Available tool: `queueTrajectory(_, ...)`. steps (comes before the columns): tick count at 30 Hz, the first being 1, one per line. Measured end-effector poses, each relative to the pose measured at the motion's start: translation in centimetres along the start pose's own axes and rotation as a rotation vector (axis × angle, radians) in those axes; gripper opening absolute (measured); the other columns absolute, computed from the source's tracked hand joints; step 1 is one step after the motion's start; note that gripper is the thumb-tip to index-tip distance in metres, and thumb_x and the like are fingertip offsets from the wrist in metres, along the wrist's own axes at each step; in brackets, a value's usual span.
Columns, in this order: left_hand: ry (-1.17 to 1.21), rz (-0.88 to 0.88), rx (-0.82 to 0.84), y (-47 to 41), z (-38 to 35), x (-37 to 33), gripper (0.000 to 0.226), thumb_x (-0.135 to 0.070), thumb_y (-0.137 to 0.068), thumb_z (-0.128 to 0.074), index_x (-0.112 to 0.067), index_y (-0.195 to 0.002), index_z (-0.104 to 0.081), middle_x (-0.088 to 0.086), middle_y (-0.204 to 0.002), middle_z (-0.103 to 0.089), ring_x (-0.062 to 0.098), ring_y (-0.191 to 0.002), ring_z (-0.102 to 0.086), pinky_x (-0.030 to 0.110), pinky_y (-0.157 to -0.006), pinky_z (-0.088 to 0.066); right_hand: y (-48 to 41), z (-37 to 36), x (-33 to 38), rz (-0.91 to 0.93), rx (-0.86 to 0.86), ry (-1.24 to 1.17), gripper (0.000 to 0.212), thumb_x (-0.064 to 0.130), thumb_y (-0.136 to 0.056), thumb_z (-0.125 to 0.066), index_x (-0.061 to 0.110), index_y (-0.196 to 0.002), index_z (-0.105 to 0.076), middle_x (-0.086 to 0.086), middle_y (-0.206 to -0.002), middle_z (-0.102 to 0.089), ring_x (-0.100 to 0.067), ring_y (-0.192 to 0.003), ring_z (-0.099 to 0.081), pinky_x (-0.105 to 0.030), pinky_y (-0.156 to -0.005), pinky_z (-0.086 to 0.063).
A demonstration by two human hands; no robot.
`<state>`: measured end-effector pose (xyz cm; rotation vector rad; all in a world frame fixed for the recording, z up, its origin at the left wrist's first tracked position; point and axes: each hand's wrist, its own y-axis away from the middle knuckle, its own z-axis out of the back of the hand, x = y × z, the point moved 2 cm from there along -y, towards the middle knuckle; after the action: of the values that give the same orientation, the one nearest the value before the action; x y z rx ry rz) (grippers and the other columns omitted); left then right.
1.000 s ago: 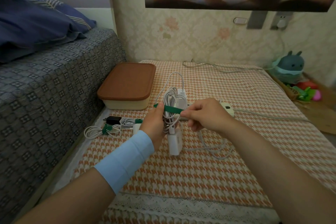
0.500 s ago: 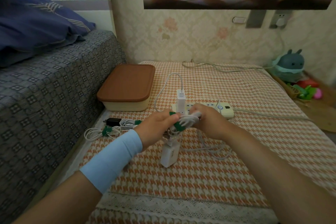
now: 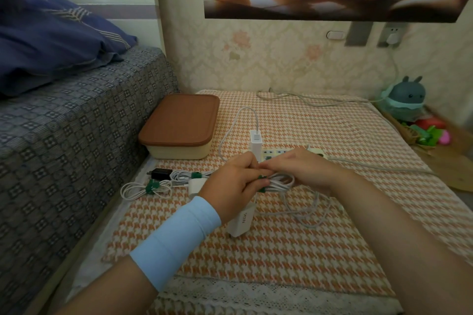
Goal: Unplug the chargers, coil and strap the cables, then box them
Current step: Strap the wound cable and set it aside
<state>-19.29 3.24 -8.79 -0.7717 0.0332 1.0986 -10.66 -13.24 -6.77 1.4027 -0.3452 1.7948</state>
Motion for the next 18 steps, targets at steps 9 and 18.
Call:
queueTrajectory(9, -0.087, -0.059, -0.234, 0.9, -0.4, -0.2, 0.03, -0.033, -0.099, -0.054, -0.015, -0.111, -0.075, -0.002, -0.082, -0.067, 0.013, -0.071, -0.062, 0.029, -0.063, -0.055, -1.0, -1.8, 0.3, 0.067, -0.325, 0.071, 0.025, 0.009, -0.093, -0.068, 0.021, -0.113, -0.076, -0.001, -0.112, -0.075, -0.011, -0.099, -0.07, -0.031, -0.091, -0.059)
queueTrajectory(18, 0.166, 0.333, -0.236, 0.3, -1.3, 0.1, 0.02, -0.024, -0.096, -0.06, -0.015, -0.081, -0.07, -0.003, -0.077, -0.062, 0.007, -0.073, -0.054, 0.019, -0.068, -0.043, -0.9, -2.3, 0.6, 0.24, -0.587, 0.224, 0.01, 0.017, -0.09, -0.074, 0.026, -0.09, -0.079, 0.01, -0.085, -0.076, -0.001, -0.078, -0.069, -0.028, -0.081, -0.059)
